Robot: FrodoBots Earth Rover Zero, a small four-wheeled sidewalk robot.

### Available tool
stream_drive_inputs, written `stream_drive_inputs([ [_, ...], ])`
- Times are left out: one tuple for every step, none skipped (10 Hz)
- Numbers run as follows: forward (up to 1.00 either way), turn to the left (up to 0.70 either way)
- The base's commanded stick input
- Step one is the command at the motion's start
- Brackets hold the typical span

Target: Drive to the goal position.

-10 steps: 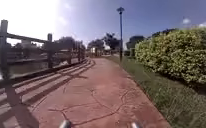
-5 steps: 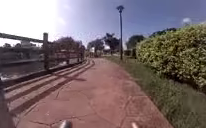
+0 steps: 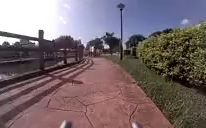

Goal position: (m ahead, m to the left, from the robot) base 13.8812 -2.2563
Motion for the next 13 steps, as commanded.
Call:
stream_drive_inputs([
  [0.50, 0.00],
  [0.50, 0.00],
  [0.50, 0.00],
  [0.50, 0.00],
  [0.50, 0.06],
  [0.50, 0.15],
  [0.50, 0.12],
  [0.50, 0.50],
  [0.50, 0.30],
  [0.50, 0.00],
  [0.50, 0.00],
  [0.50, 0.00],
  [0.50, 0.00],
])
